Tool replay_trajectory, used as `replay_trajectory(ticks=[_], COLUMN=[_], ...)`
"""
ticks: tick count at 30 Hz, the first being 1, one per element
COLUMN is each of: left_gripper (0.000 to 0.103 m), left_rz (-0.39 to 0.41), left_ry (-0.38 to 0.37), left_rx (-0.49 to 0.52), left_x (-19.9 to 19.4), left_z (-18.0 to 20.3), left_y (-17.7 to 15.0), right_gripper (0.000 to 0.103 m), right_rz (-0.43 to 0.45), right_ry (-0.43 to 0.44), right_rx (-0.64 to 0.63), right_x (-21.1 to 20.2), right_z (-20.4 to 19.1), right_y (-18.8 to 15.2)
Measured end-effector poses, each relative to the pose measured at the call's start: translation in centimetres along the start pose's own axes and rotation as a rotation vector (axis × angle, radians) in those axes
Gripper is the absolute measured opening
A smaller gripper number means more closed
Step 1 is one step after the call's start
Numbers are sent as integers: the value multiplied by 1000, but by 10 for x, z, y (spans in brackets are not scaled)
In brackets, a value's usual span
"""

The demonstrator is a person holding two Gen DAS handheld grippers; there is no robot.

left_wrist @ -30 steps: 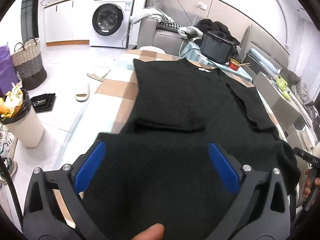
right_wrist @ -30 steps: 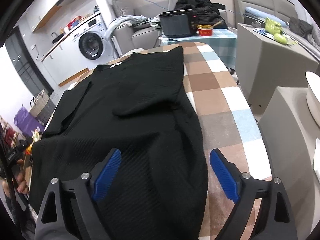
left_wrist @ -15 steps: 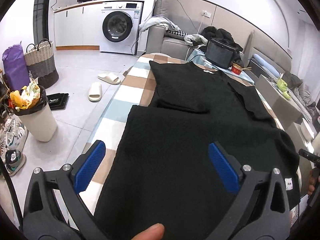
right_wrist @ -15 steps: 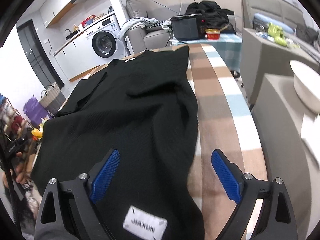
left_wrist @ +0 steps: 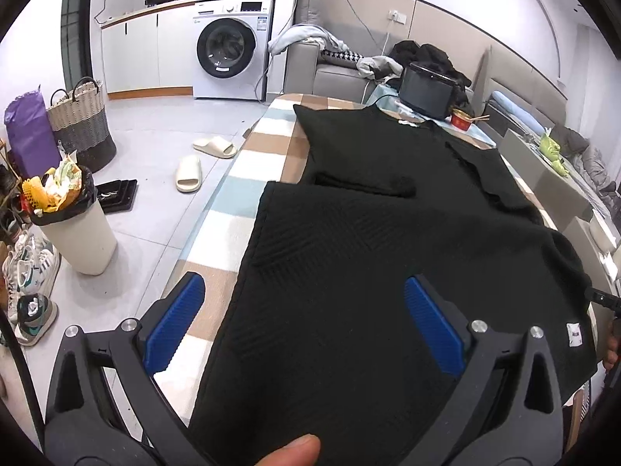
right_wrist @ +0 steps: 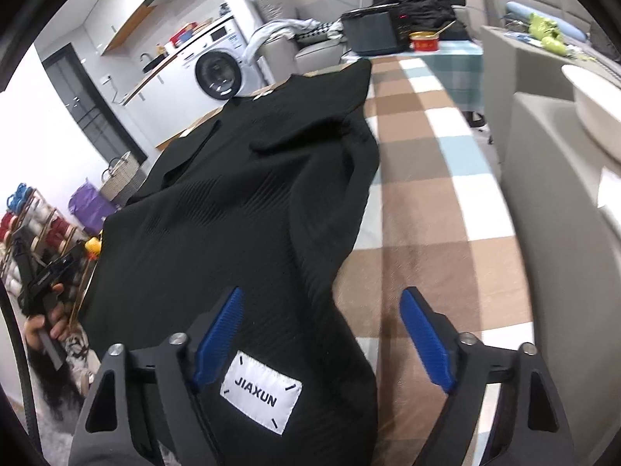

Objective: Fold small clothes

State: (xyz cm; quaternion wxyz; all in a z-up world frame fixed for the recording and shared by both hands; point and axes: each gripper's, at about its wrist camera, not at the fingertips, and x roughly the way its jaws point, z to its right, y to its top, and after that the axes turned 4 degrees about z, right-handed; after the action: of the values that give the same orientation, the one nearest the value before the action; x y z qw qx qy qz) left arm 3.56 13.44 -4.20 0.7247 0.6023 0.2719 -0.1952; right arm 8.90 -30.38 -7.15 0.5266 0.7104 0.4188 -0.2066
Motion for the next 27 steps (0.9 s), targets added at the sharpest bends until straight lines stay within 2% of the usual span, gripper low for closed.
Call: replay_trajectory(ticks=[4,10,11,14,17,18,19,22,23,24,27], left_gripper=[102,101,100,86,79,71,53,27,21,11,5], left_rz=[-43,-109,-124,-157,-157,-156,-151,-140,-139,-139,-109], left_ry=[14,6,4,-2,16,20,21,5,-4,-16,-33], left_rx=[-13,-47,-46,-43,-19,-7,0,11,4,-8,-26], left_x=[15,47,52,68,77,79,79,79,78,78,75], left_z=[-8,-23,-25,-28,-26,-24,-23,-18,-19,-20,-19], left_y=[-4,-12,-13,-12,-10,-10,-10,-10,-10,-11,-10], right_gripper=[73,73,73,73,73,73,73,73,71,63,46], right_rz=[-24,-42,-43,-41,-42,-44,-46,-44,-40,-39,-34], right_ry=[65,82,79,73,65,63,61,69,75,78,73], right_rx=[-52,-88,-93,-95,-95,-95,-93,-80,-79,-81,-85], right_x=[7,11,12,12,14,15,16,17,17,17,18], right_z=[-1,-8,-10,-12,-13,-13,-13,-14,-14,-14,-12], right_y=[-9,-15,-14,-13,-13,-12,-12,-12,-12,-12,-13])
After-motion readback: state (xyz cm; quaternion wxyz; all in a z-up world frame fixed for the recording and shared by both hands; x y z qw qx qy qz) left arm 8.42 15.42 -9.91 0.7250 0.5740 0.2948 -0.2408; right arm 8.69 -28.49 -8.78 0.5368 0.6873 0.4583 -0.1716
